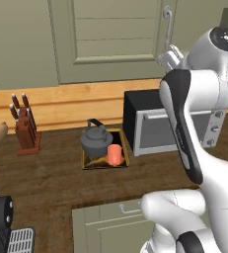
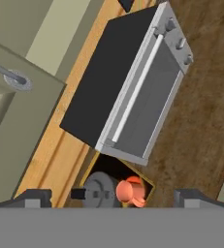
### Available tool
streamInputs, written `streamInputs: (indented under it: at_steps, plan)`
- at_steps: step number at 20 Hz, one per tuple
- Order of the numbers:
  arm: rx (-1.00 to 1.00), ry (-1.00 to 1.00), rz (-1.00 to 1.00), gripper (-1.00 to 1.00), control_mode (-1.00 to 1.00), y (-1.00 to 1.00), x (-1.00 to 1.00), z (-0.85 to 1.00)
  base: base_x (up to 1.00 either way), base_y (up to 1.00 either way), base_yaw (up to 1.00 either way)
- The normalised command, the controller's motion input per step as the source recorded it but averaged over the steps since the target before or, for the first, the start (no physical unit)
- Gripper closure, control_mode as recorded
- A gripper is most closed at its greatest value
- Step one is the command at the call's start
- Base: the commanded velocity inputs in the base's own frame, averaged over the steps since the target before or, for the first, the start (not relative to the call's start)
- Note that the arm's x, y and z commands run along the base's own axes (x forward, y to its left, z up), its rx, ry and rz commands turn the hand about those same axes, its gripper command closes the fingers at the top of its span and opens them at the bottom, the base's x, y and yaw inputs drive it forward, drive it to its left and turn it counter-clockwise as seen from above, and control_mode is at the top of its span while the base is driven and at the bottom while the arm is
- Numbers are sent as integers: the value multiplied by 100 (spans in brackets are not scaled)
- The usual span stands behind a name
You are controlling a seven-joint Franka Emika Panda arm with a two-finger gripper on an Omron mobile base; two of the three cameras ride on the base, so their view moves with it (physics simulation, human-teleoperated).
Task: Pick the kettle from the counter and place it on the tray. Then pick the mug from the cabinet and place it on the tray. Then close the cabinet doors.
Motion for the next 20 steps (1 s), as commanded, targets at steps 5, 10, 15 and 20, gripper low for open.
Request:
streamInputs:
  at_steps: [5, 10, 15, 20]
  plan:
    - [0, 0, -18, -100, -100, -51, -39, 0, 0, 0, 0]
    - [4, 0, -31, -100, -100, -68, -38, 0, 0, 0, 0]
    - [13, 0, -39, -100, -100, -68, -33, 0, 0, 0, 0]
    - [26, 0, -31, -100, -100, -82, -27, 0, 0, 0, 0]
